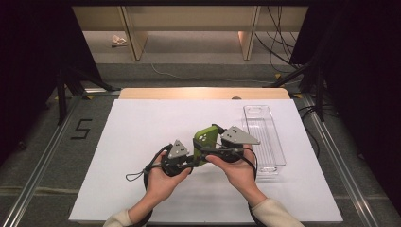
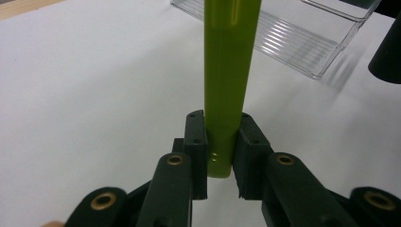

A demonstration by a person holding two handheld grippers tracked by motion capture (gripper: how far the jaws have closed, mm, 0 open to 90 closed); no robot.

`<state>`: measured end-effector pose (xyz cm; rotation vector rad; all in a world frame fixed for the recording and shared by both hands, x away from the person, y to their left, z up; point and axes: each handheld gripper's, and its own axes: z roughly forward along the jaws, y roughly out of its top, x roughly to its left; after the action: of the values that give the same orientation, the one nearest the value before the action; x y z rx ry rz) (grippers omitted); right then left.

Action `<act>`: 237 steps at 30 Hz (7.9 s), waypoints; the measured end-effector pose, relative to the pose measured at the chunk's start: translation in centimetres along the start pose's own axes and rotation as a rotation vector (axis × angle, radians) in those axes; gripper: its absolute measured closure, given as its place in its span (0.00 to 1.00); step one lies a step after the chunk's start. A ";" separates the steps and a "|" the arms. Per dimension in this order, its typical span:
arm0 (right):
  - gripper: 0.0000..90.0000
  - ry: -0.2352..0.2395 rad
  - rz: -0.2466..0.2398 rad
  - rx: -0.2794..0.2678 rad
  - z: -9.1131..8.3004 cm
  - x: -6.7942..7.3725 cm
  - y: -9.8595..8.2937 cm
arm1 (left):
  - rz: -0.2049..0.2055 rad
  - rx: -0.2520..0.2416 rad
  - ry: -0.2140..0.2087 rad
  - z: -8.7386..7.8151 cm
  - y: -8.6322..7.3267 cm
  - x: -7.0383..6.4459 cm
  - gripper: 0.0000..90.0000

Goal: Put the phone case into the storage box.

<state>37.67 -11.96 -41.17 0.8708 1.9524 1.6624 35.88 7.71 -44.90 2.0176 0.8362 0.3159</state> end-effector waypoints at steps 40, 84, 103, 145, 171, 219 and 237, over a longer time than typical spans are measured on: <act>0.19 -0.013 -0.010 -0.031 -0.6 -0.6 0.6 | 0.060 -0.012 -0.027 -0.1 0.0 0.6 0.55; 0.19 -0.089 0.009 -0.068 -2.4 -3.3 2.1 | 0.121 -0.021 -0.016 -3.8 -0.8 3.5 0.00; 0.19 -0.154 0.030 -0.096 -3.7 -5.4 2.8 | 0.114 0.021 0.013 -5.6 -2.0 5.1 0.01; 0.19 -0.287 0.063 -0.160 -6.7 -8.9 3.9 | 0.074 0.002 0.074 -7.7 -3.2 6.8 0.01; 0.19 -0.340 0.058 -0.177 -7.9 -10.2 4.3 | 0.067 -0.011 0.088 -7.8 -3.3 7.1 0.01; 0.19 -0.437 0.030 -0.147 -9.0 -11.8 4.2 | 0.062 -0.024 0.099 -7.9 -3.3 7.2 0.01; 0.19 -0.461 0.024 -0.137 -9.0 -12.2 4.0 | 0.062 -0.026 0.100 -7.9 -3.3 7.2 0.01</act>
<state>40.94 -26.52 -36.48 1.1106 1.5044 1.4301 35.68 18.83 -43.81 2.0197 0.8281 0.4639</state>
